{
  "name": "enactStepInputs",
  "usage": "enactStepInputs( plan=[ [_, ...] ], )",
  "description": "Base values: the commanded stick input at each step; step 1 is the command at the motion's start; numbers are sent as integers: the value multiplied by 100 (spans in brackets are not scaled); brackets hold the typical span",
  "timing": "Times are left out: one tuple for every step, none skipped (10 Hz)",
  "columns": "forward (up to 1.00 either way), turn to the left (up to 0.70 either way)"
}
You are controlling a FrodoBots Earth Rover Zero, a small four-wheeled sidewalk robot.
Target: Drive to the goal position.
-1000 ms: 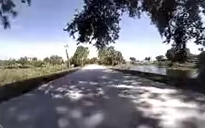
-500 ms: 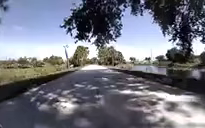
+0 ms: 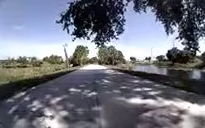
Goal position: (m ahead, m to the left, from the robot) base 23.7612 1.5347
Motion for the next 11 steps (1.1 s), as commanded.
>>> enactStepInputs(
  plan=[
    [85, 0],
    [85, 0],
    [85, 0],
    [85, 0],
    [85, 0],
    [85, 0],
    [85, 0],
    [85, 0],
    [85, 0],
    [85, 20],
    [85, 34]
  ],
)
